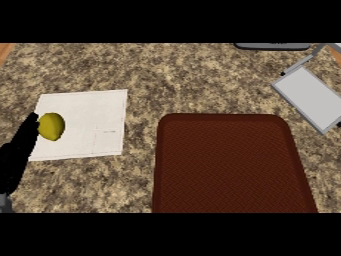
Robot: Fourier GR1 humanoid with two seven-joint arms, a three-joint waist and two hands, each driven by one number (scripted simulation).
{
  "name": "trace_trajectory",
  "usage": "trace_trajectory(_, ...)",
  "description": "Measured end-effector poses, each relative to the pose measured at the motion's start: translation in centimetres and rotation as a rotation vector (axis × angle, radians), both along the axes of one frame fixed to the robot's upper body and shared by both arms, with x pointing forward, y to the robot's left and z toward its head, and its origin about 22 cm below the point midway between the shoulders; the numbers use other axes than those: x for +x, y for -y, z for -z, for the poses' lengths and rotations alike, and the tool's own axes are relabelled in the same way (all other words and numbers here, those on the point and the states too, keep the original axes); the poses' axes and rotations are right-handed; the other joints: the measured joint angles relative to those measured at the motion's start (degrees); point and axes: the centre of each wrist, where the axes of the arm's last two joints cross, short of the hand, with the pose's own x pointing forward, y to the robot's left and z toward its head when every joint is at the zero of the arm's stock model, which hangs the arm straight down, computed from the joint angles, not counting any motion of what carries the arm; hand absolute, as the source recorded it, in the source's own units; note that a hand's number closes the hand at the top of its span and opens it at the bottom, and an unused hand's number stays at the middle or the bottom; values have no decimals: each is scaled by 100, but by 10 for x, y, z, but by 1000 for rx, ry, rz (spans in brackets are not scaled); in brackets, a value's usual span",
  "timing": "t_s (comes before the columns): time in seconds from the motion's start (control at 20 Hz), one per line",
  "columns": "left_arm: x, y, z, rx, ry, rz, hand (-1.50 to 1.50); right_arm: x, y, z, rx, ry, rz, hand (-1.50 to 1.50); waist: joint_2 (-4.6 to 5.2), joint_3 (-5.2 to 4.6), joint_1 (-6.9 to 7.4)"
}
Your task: Pick the croissant from the tray and place it in the tiered shelf
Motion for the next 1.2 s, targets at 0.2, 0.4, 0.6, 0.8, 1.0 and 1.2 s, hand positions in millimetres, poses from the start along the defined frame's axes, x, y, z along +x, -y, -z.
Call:
trace_trajectory(0.2, -1, 0, 1, -2, 5, -5, 0, -1, 7, 1, 7, 55, -26, -150, -2, 7, -4)
trace_trajectory(0.4, 2, -4, 2, 1, 0, -8, 0, -4, 12, 5, 47, 141, -47, -150, 7, 22, -34)
trace_trajectory(0.6, -5, -7, 3, 4, -9, -8, 0, -9, 15, 3, 128, 233, -65, -150, 36, 55, -40)
trace_trajectory(0.8, -5, -11, 0, -2, -14, -16, 0, -22, 18, -11, 193, 336, -91, -150, 42, 64, -72)
trace_trajectory(1.0, 0, -6, 0, 3, -12, -21, 0, -40, 17, -26, 211, 457, -113, -150, 37, 68, -112)
trace_trajectory(1.2, -3, -8, -1, 0, -20, -23, 0, -76, 15, -58, 204, 549, -114, -150, 14, 67, -163)
